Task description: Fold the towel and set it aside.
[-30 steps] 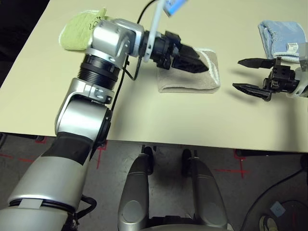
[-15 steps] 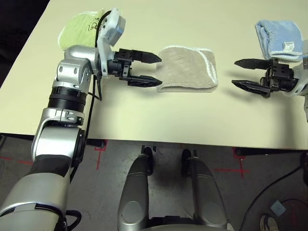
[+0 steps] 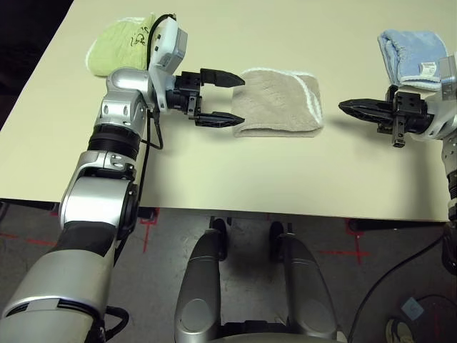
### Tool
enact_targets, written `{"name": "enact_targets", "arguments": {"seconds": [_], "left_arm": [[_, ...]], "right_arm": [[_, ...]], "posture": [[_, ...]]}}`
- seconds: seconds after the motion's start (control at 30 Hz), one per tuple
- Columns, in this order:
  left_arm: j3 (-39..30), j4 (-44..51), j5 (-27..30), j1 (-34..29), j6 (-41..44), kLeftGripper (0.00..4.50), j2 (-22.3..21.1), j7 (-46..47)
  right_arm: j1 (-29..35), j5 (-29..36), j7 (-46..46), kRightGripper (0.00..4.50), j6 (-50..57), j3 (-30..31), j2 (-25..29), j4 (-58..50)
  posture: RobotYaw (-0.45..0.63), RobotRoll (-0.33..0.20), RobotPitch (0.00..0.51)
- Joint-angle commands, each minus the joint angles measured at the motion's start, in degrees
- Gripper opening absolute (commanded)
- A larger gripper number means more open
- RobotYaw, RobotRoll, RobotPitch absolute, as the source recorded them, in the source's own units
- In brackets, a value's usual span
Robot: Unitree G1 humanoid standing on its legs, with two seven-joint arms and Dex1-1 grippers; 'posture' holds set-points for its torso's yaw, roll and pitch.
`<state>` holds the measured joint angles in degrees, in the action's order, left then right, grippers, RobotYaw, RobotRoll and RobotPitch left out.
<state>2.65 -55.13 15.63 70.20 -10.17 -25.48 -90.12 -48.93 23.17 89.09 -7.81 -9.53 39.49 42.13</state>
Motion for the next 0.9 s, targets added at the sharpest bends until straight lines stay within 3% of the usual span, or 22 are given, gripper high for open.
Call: {"name": "enact_targets", "arguments": {"seconds": [0.03,0.23,0.57,0.9], "left_arm": [[-0.6,-1.8,-1.1,0.7,-2.7,2.49,0.4,-1.3],[-2.3,-4.8,-0.1,4.6,3.8,0.09,2.7,1.1],[1.4,-13.0,-9.3,7.3,0.7,0.03,8.7,9.2],[3.1,-16.6,-16.2,4.0,-1.0,0.03,6.7,13.3]], "right_arm": [[-0.2,-0.3,-0.1,0.00,-0.8,-0.1,-0.5,1.0],[-5.5,1.2,-4.4,0.00,3.1,-0.6,-4.8,1.5],[-13.2,-6.7,-8.3,0.00,1.7,5.9,-13.0,10.1],[-10.2,-14.0,-9.9,0.00,-2.8,9.8,-11.2,14.1]], "posture": [[0.04,0.000,0.334],[0.03,0.000,0.337],[0.05,0.000,0.338],[0.04,0.000,0.350]]}}
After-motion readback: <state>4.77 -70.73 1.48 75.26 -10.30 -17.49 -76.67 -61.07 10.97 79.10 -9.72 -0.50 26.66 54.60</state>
